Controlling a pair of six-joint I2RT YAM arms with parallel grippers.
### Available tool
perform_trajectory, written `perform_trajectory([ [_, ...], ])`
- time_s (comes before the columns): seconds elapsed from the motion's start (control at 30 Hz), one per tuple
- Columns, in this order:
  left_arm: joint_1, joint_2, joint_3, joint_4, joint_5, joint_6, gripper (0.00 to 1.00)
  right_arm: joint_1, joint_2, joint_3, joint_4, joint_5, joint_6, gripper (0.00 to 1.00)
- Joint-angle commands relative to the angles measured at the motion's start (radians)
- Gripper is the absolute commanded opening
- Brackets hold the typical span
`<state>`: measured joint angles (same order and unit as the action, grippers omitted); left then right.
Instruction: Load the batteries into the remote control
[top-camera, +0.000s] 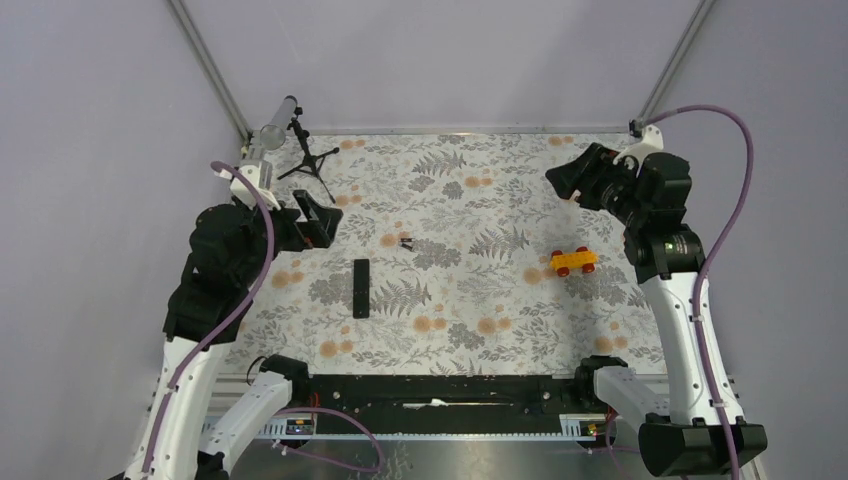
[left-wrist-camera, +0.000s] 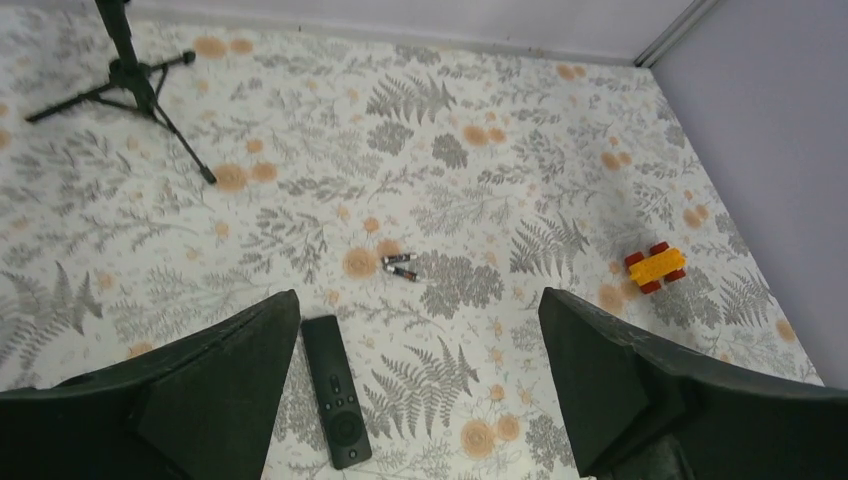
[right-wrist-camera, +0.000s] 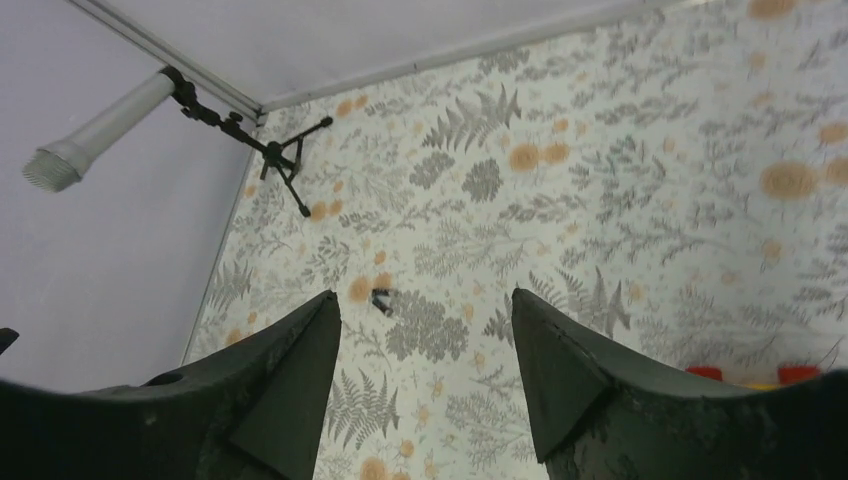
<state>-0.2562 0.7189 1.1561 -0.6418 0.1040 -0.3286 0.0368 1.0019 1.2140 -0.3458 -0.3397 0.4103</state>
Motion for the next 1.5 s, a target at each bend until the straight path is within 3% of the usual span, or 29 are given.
perform_trajectory([
  [0.0, -0.002, -0.025, -0.055, 0.057, -0.011, -0.059, 0.99, -0.003, -0.047, -0.098, 0.044, -0.014, 0.078, 0.7],
  [0.2, -0.002, -0.01, -0.237, 0.061, -0.087, -0.123, 0.99, -0.003, -0.062, -0.204, 0.002, 0.033, 0.139, 0.7],
  [0.27, -0.001, 0.013, -0.323, 0.063, -0.17, -0.191, 0.99, -0.003, -0.045, -0.229, -0.016, 0.026, 0.153, 0.97],
  [0.3, -0.002, 0.033, -0.362, 0.062, -0.19, -0.221, 0.99, -0.004, -0.032, -0.234, -0.03, 0.009, 0.152, 0.99],
  [0.5, -0.003, 0.162, -0.494, 0.126, -0.109, -0.283, 0.99, -0.003, 0.015, -0.279, -0.084, -0.037, 0.137, 1.0],
  [0.8, -0.085, 0.393, -0.526, 0.226, -0.182, -0.357, 0.98, -0.003, 0.009, -0.39, -0.057, -0.041, 0.197, 0.99],
  [0.97, -0.177, 0.547, -0.478, 0.258, -0.242, -0.36, 0.87, -0.003, 0.017, -0.407, -0.05, -0.054, 0.207, 0.98],
  [1.37, -0.206, 0.71, -0.431, 0.26, -0.293, -0.343, 0.53, -0.004, -0.015, -0.465, -0.057, -0.045, 0.215, 0.97],
  [1.47, -0.219, 0.735, -0.424, 0.238, -0.328, -0.34, 0.5, -0.003, -0.019, -0.473, -0.061, -0.049, 0.214, 0.97],
])
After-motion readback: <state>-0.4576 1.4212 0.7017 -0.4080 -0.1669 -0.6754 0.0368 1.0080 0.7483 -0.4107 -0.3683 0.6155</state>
